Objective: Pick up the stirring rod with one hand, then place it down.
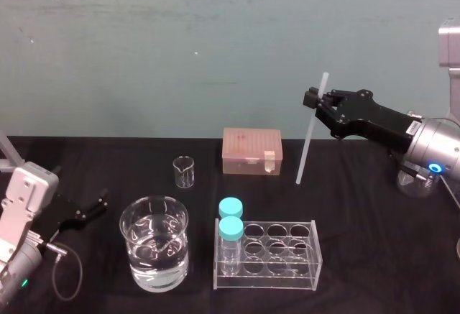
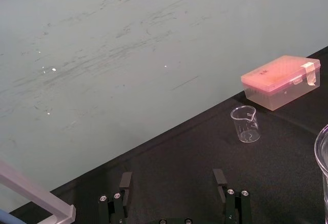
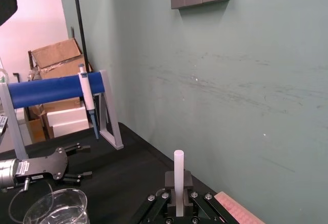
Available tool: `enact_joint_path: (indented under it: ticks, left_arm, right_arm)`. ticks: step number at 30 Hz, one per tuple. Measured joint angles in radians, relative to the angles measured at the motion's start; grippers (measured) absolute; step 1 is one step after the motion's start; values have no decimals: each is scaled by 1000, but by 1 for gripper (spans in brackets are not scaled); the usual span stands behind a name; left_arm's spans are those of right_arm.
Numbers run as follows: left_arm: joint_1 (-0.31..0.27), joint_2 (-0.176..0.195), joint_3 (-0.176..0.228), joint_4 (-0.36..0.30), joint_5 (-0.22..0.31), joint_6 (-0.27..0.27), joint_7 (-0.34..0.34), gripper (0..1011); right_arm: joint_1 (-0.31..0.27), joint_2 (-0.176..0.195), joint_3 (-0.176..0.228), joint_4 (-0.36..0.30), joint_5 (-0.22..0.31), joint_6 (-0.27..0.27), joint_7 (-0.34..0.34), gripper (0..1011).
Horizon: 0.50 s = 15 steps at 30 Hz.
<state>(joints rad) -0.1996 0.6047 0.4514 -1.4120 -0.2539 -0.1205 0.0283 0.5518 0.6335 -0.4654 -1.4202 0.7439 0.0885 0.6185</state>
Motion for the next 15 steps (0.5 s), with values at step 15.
enact_joint_path:
  ticks: [15]
  left_arm:
    - [0,0,0,0,0,0,0,1005]
  right_arm:
    - [0,1,-1,-1,1,1,0,73]
